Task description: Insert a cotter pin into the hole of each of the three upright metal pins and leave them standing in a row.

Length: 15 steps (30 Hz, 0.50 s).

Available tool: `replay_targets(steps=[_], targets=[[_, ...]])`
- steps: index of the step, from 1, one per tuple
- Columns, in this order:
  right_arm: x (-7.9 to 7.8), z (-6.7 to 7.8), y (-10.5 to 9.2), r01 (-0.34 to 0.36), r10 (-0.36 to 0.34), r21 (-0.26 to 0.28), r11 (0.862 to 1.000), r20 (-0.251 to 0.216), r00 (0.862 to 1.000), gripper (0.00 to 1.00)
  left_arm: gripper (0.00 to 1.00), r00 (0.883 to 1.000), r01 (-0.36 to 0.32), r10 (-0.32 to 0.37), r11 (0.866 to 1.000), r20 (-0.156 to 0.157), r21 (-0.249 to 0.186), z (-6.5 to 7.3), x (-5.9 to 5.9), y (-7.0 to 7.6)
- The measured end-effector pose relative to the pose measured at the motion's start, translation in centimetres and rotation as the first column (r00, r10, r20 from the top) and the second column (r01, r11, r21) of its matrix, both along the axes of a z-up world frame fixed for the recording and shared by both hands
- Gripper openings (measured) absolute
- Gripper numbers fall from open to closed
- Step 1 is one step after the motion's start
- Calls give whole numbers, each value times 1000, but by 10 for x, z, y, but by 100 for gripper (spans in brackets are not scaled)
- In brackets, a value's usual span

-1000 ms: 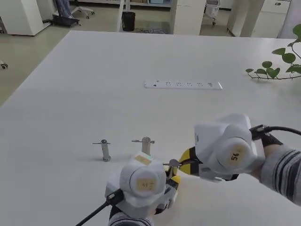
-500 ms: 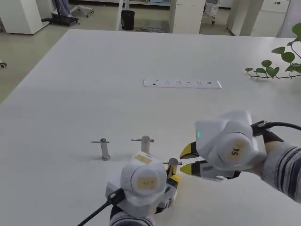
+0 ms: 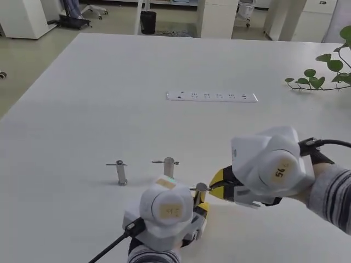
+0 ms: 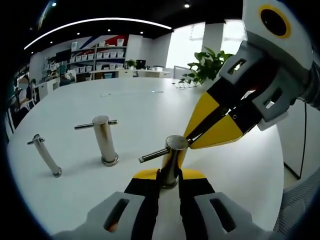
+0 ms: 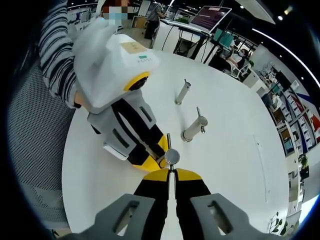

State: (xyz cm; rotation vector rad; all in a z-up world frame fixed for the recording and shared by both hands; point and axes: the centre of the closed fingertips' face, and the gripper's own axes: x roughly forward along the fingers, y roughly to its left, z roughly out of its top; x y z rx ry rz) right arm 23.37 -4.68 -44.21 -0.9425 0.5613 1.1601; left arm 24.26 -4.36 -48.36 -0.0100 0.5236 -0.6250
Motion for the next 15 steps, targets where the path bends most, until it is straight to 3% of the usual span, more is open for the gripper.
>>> replay_targets(steps=[8, 12, 15], targets=[[0, -1, 1, 1, -1, 7, 1000, -12, 1000, 0, 11, 1000, 6, -6, 1000, 7, 22, 0, -1, -1], [1, 0, 1, 31, -29, 39, 999, -42, 999, 6, 28, 999, 32, -32, 998, 2, 48, -3, -5, -1], [1, 2, 5, 56, -50, 80, 995, -82, 995, 9, 31, 999, 43, -43, 997, 7, 60, -1, -7, 2]])
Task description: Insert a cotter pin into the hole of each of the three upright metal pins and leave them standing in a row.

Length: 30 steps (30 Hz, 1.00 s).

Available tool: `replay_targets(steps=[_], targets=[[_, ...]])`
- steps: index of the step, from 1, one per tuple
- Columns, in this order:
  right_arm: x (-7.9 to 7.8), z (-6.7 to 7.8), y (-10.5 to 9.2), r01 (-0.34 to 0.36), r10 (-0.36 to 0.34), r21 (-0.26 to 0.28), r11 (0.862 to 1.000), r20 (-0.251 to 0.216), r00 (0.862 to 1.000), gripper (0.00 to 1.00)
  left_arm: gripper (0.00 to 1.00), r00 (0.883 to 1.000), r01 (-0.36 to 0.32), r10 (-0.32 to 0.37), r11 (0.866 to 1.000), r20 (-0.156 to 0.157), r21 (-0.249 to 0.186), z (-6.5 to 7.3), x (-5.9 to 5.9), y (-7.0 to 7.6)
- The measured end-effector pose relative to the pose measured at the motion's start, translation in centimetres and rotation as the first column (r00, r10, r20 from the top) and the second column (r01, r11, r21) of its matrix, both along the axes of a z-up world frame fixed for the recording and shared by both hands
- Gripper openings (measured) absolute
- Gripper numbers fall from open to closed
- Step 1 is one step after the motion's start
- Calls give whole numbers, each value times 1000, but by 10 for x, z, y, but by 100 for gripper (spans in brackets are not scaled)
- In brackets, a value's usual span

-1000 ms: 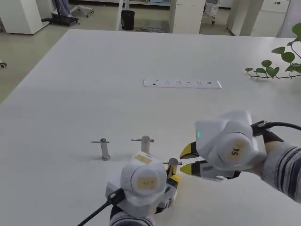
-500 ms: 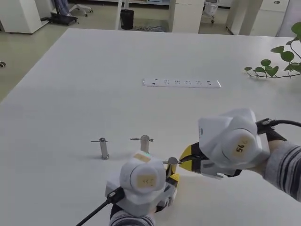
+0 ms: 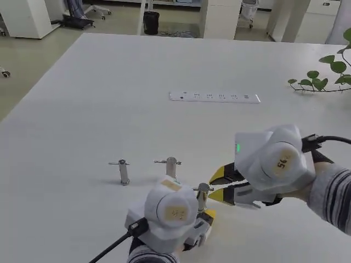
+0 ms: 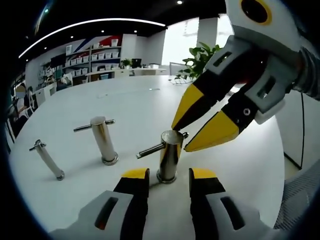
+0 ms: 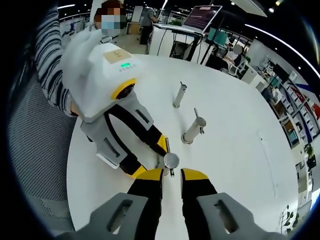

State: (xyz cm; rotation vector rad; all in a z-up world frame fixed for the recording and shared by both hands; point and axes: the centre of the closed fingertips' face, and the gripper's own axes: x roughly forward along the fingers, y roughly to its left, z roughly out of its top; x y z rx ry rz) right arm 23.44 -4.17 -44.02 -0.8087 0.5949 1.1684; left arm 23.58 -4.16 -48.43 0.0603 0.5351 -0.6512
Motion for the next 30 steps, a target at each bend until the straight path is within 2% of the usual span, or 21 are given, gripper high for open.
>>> replay_targets(steps=[3, 5, 10, 19, 27, 30], targets=[[-1, 1, 7, 30, -27, 54, 998, -56, 998, 11, 36, 1000, 9, -9, 1000, 11, -11, 7, 0, 2], [2, 0, 9, 41, -37, 67, 997, -67, 997, 12, 38, 1000, 15, -14, 1000, 19, -18, 12, -1, 2], [3, -6, 13, 79, -66, 95, 992, -127, 990, 11, 43, 1000, 16, -15, 999, 26, -27, 20, -1, 6], [3, -11, 17, 96, -77, 112, 989, -167, 983, 9, 50, 999, 24, -24, 999, 25, -26, 24, -5, 14], [4, -10, 15, 109, -85, 109, 988, -208, 974, 9, 60, 999, 17, -15, 999, 41, -47, 40, -8, 25], [7, -10, 14, 113, -89, 101, 988, -213, 973, 8, 63, 1000, -3, 5, 998, 30, -62, 45, -10, 33]])
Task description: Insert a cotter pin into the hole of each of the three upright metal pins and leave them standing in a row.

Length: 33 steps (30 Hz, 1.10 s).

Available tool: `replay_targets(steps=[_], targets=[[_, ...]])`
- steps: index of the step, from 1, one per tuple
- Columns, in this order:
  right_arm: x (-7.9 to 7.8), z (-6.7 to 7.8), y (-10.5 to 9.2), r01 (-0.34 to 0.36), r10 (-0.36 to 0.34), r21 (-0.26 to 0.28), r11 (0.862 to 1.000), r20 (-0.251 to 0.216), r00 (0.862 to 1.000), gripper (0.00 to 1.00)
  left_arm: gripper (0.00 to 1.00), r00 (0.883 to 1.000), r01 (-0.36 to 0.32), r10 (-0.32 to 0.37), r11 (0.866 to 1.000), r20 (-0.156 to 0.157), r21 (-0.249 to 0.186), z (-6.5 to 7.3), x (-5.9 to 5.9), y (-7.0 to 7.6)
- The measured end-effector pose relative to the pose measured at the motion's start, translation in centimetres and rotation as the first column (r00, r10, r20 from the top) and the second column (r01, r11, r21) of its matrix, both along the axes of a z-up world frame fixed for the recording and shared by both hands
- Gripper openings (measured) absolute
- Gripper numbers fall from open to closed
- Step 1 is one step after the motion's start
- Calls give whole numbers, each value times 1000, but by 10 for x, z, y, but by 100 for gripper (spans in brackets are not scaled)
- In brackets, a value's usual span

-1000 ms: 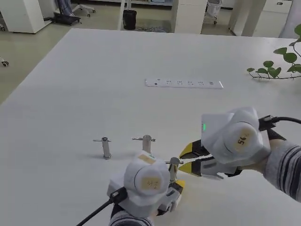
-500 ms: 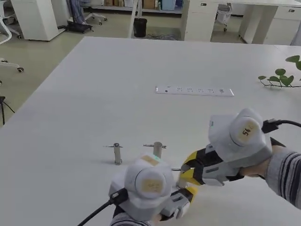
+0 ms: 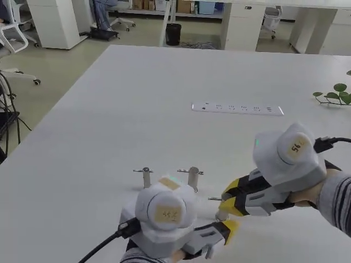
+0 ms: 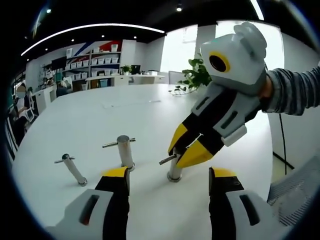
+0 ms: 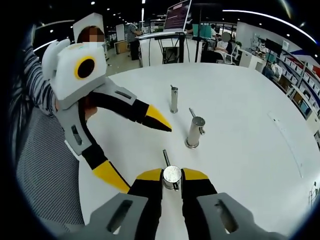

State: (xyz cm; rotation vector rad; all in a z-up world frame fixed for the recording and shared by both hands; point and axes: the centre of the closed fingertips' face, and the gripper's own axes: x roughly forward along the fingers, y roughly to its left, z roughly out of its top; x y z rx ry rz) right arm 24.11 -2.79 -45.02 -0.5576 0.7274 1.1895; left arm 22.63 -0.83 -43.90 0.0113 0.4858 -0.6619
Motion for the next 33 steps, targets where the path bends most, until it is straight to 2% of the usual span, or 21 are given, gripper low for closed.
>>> replay_targets(steps=[4, 8, 12, 19, 24, 30, 33], targets=[[5, 0, -3, 6, -6, -6, 1000, -3, 1000, 8, 69, 1000, -10, 10, 1000, 21, 8, 7, -2, 10], [11, 1, -5, 7, -7, -14, 1000, 1, 1000, 8, 77, 999, -14, 14, 1000, 31, -2, 12, -3, 18], [19, 4, -7, 12, -11, -16, 1000, 7, 1000, 8, 81, 998, -18, 17, 1000, 54, 17, 18, -4, 29], [30, 5, -12, 16, -16, -41, 999, 12, 1000, 8, 85, 996, -77, 77, 997, 35, -15, 24, 2, 58], [33, 4, -15, 3, -2, -63, 998, 12, 1000, 8, 89, 995, -97, 97, 995, 35, 1, 24, 3, 76], [40, 3, -18, 10, -9, -76, 997, 12, 1000, 8, 91, 994, -98, 97, 995, 55, 18, 26, 3, 91], [42, 3, -19, 14, -14, -75, 997, 7, 1000, 8, 91, 993, -106, 105, 994, 55, 8, 25, 4, 97]])
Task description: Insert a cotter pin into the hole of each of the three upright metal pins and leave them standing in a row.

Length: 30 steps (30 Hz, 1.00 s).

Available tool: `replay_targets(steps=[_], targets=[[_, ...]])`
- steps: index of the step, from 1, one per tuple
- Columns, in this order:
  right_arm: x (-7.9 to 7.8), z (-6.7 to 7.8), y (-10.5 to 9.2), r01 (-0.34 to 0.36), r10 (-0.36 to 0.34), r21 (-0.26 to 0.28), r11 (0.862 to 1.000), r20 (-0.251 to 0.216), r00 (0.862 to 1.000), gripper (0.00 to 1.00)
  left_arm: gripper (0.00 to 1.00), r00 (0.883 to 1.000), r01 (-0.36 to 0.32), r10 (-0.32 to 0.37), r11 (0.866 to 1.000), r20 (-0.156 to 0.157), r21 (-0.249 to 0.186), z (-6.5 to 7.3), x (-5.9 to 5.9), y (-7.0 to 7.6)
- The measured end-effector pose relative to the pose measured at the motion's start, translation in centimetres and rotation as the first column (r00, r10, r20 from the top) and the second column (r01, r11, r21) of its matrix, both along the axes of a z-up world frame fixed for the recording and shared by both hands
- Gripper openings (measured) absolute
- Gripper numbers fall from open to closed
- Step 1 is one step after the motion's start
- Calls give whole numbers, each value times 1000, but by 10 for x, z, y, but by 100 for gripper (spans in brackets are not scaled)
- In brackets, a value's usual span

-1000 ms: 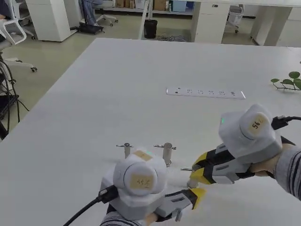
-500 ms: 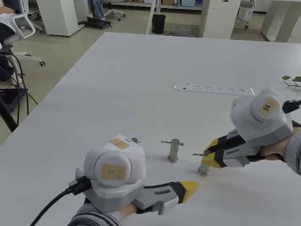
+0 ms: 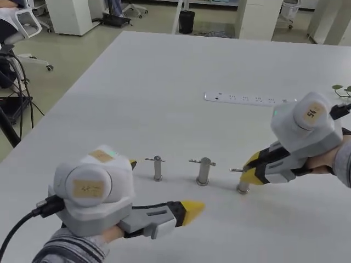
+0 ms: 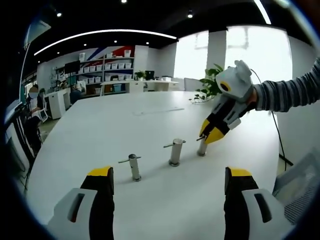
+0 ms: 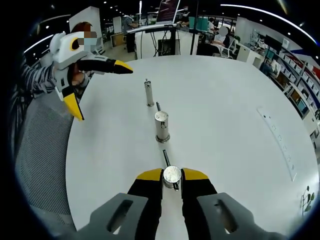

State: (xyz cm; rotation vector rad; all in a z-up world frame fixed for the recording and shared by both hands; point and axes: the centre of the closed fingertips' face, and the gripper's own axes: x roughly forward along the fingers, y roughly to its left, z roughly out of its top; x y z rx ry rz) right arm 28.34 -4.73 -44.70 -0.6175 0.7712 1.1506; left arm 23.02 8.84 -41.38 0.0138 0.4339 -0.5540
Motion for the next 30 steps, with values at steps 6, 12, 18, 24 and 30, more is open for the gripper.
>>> replay_targets(steps=[6, 12, 18, 24, 30], targets=[[3, 0, -1, -5, 5, -6, 1000, 0, 1000, 8, 91, 1000, -4, 4, 1000, -7, -5, -4, 2, 6], [7, 0, -4, -11, 11, -5, 1000, -8, 1000, 8, 91, 1000, -4, 4, 1000, 1, -3, -3, 5, 11], [10, -1, -6, -21, 21, -12, 1000, -10, 1000, 9, 90, 1000, -14, 14, 1000, -3, 0, -5, 7, 17], [10, -1, -5, -36, 36, -18, 999, -10, 999, 9, 90, 1000, -17, 17, 1000, -5, 2, -8, 8, 19], [9, -2, -6, -46, 47, -25, 999, 14, 999, 9, 89, 1000, -18, 19, 1000, -6, 6, -11, 8, 17]])
